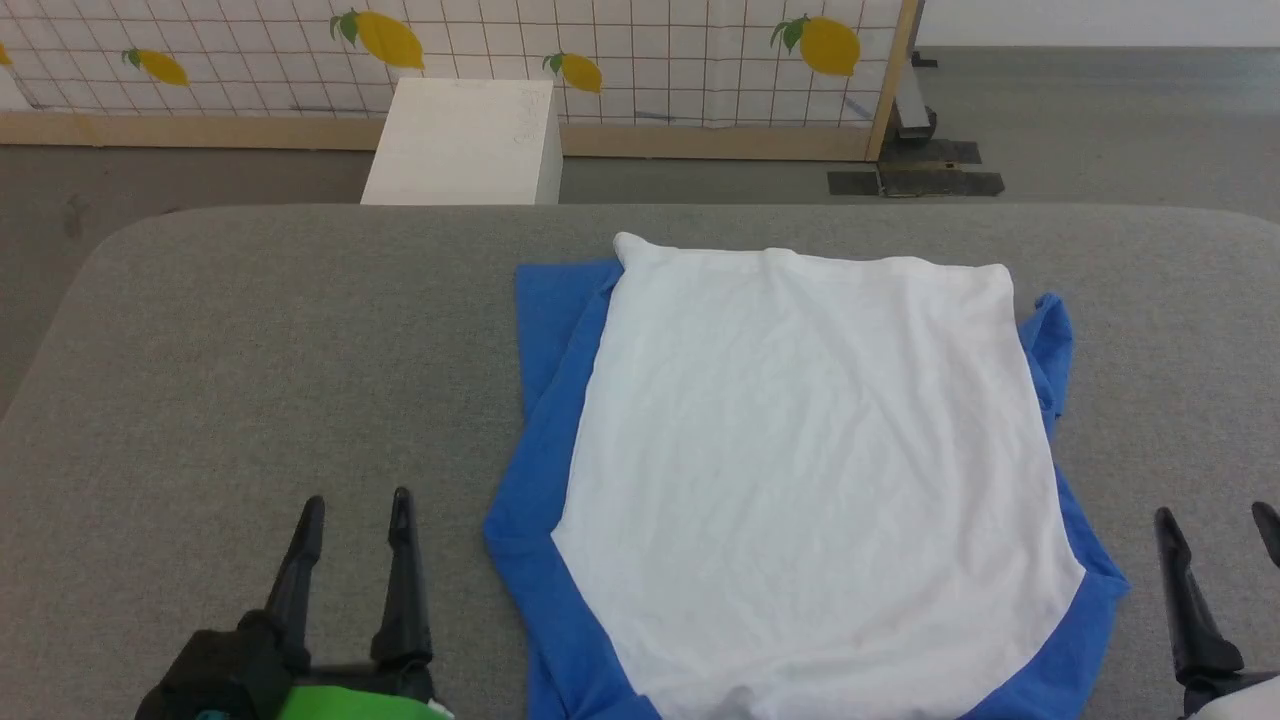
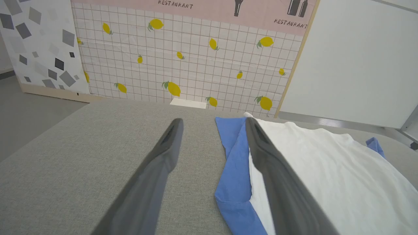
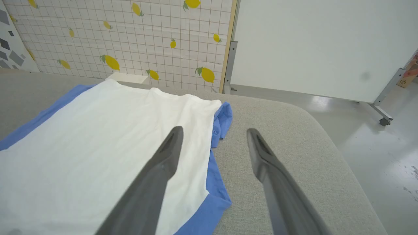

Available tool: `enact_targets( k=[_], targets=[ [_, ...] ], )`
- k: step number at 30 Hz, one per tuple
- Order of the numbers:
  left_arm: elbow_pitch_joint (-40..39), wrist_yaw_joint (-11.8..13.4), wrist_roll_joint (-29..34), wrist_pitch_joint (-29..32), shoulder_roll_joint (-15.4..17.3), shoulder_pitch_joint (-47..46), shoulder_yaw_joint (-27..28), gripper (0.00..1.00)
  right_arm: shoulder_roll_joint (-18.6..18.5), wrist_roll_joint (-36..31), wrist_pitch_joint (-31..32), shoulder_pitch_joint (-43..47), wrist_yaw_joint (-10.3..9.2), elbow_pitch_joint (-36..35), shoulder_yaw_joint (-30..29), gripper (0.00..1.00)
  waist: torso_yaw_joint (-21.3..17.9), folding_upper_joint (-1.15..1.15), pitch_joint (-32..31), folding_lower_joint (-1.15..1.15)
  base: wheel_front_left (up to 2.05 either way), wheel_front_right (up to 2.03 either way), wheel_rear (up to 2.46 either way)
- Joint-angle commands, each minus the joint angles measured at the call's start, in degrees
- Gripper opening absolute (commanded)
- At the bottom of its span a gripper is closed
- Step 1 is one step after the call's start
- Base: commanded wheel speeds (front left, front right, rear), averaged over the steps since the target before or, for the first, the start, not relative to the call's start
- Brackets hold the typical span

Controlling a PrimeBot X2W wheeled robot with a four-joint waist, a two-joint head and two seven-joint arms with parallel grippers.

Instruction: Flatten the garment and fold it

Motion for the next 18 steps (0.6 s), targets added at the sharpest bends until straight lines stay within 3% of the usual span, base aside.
enact_targets(
  k=[1, 6, 9, 13, 18],
  targets=[
    [-0.6, -0.5, 1.1, -0.9, -2.3, -1.5, 0.4, 1.0, 1.7, -1.3, -1.8, -1.2, -0.1, -0.5, -0.3, 1.0, 0.0, 0.0, 0.2, 0.0, 0.0, 0.0, 0.0],
    [2.5, -1.1, 6.3, -1.4, -7.2, -1.3, 1.2, 1.0, 5.2, -3.2, -6.0, -1.7, -0.1, 1.0, 0.3, 1.0, -0.6, 0.0, 0.3, 0.0, 0.0, 0.0, 0.0],
    [3.8, -1.7, 7.8, -1.4, -8.2, -1.3, 2.2, 1.0, 5.6, -3.3, -6.8, -1.7, -0.1, 1.8, 0.8, 1.0, -0.9, 0.0, 0.6, 0.0, 0.0, 0.0, 0.0],
    [5.2, -3.7, 8.8, -0.3, -6.0, -5.2, 3.3, 1.0, 5.9, -3.5, -7.5, -2.7, -0.1, 2.2, 0.8, 1.0, -1.1, 0.0, 2.4, 0.0, 0.0, 0.0, 0.0],
    [5.3, -8.9, 9.4, 9.3, 0.0, -18.8, 3.9, 1.0, 6.0, -3.1, -8.2, -5.5, -0.1, 2.2, 1.7, 1.0, -1.1, 0.0, 7.4, 0.0, 0.0, 0.0, 0.0]
  ],
)
